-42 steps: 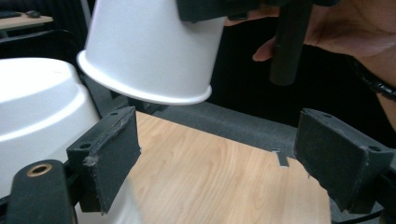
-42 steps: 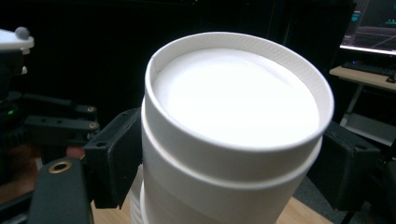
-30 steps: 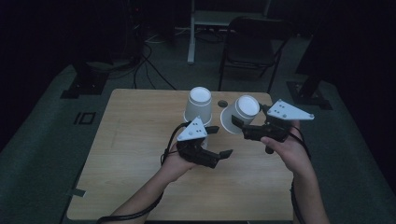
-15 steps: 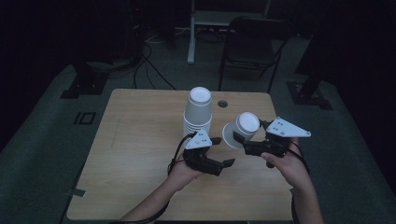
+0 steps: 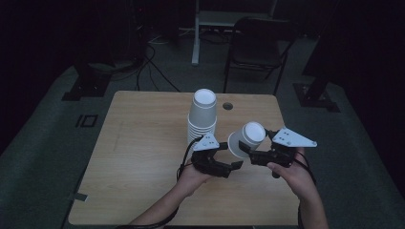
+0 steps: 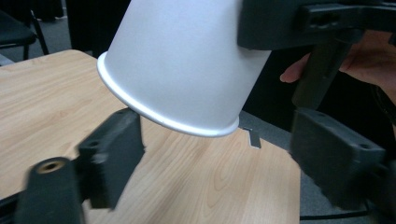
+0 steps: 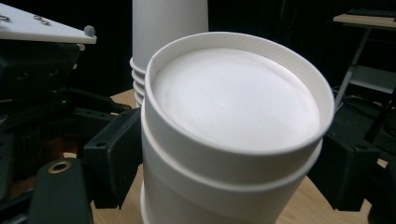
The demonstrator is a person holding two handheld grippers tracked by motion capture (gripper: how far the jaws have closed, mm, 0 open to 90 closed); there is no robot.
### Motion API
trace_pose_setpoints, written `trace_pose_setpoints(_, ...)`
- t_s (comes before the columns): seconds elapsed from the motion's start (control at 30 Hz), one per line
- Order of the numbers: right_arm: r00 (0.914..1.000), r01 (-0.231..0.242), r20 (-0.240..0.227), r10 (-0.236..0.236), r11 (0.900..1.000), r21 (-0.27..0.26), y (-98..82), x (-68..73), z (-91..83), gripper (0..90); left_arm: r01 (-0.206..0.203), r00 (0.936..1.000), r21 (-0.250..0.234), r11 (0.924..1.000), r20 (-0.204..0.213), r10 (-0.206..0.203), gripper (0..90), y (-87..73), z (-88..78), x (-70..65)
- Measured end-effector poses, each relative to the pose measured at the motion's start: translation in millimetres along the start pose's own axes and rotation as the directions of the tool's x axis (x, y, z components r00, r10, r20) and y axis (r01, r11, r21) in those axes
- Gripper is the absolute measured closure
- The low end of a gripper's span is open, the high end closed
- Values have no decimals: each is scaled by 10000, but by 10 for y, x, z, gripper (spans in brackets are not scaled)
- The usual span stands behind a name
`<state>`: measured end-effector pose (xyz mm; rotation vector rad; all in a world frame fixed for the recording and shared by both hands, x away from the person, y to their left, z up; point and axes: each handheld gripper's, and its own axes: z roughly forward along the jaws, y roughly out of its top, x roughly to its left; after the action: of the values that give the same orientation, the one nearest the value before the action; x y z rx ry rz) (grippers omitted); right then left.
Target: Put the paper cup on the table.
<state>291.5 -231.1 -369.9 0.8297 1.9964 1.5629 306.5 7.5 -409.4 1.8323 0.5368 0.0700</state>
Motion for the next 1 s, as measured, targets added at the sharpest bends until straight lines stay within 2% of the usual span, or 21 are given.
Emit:
trace_pose_setpoints(0.03, 10000, 0, 0, 0, 10000, 0, 0, 0, 0, 193, -11, 10000, -52, 10000, 20, 11, 219, -5, 1, 4)
trace_pose_setpoints(0.13, 10000, 1, -11, -1, 10000, -40, -6, 1, -24, 192, -8, 10000, -222, 9998, 56, 9, 299, -17, -10, 25)
trace_pose_setpoints(0.2, 10000, 17, -18, -17, 10000, -60, -16, -2, -50, 192, 141, 9998, -314, 9994, 143, -137, 369, -16, -17, 47)
trace_pose_setpoints(0.23, 10000, 17, -18, -17, 10000, -60, -16, -2, -50, 192, 227, 9995, -310, 9993, 216, -220, 369, -13, -15, 53)
trace_pose_setpoints(0.37, 9999, 29, -112, -30, 9999, -110, -23, 19, -67, 192, 144, 9999, -266, 9995, 46, -143, 477, -2, -4, 50)
trace_pose_setpoints(0.4, 9999, 29, -112, -30, 9999, -110, -23, 19, -67, 192, 27, 10000, -230, 9997, -38, -28, 477, -1, -1, 43)
trace_pose_setpoints(0.43, 9999, 120, -52, -120, 9999, -37, -28, 21, -63, 192, -356, 9990, -171, 9992, -280, 352, 526, -4, -6, 23)
trace_pose_setpoints(0.5, 9999, 117, -69, -117, 9999, -9, -32, 18, -64, 191, -489, 9983, -117, 9987, -315, 485, 563, -4, -12, 15)
trace_pose_setpoints(0.53, 9999, 45, -146, -45, 10000, -18, -47, 3, -72, 187, -589, 9980, -62, 9982, -238, 588, 644, -2, -23, 13)
trace_pose_setpoints(0.57, 9999, 45, -146, -45, 10000, -18, -47, 3, -72, 187, -736, 9964, -95, 9972, -439, 731, 644, -4, -42, 9)
trace_pose_setpoints(0.6, 9998, -59, -199, 59, 10000, -6, -69, -20, -91, 186, -659, 9977, -156, 9977, -143, 657, 696, 3, -79, 41)
trace_pose_setpoints(0.7, 9994, -204, -282, 203, 9998, -36, -90, -35, -109, 187, -702, 9974, -134, 9974, -193, 699, 737, 10, -102, 56)
trace_pose_setpoints(0.77, 9991, -274, -323, 274, 9996, 8, -113, -40, -110, 186, -966, 9949, 35, 9953, -275, 967, 742, 19, -106, 47)
trace_pose_setpoints(0.93, 9967, -542, -596, 544, 9985, 59, -163, -73, -125, 181, -1327, 9910, 357, 9905, -104, 1331, 772, 58, -124, 36)
trace_pose_setpoints(1.0, 9947, -693, -757, 694, 9976, 43, -189, -90, -142, 175, -1352, 9908, 431, 9899, 135, 1347, 801, 81, -139, 40)
